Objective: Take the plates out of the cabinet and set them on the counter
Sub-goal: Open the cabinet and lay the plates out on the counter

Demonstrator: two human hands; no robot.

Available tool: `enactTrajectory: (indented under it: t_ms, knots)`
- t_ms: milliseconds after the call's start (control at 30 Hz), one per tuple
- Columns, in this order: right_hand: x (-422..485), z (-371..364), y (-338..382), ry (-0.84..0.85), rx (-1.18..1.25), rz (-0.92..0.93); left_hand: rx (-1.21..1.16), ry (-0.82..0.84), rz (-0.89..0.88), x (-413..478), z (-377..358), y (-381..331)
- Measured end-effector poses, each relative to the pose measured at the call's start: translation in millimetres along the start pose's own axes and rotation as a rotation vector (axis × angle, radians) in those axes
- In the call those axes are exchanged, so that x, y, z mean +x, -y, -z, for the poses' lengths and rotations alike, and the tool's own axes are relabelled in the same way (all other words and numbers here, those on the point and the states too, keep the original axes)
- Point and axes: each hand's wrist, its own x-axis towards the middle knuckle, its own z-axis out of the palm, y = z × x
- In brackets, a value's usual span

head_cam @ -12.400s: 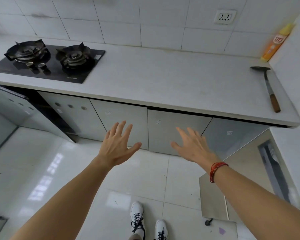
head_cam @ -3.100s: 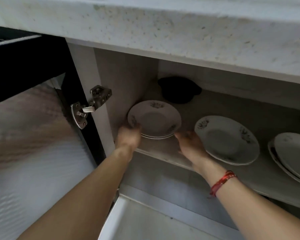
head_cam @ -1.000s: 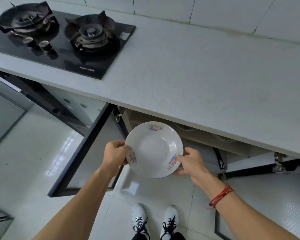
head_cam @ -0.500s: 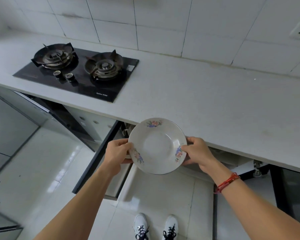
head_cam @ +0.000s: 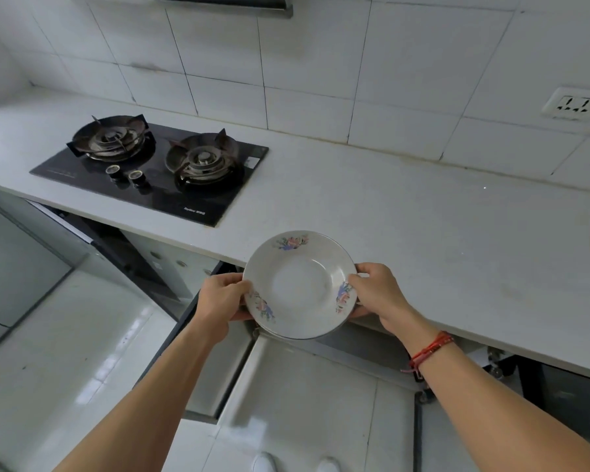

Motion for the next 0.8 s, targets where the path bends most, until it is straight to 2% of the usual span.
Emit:
enactTrajectory:
  t_ms: [367,800]
  knots:
    - [54,-2,27,-0.001,-0.026,0.022,-0.026,-0.032,0.023,47,-5,-29]
    - [176,-38,67,-0.062,0.007,-0.071,0.052,0.043,0.081,196,-7,-69]
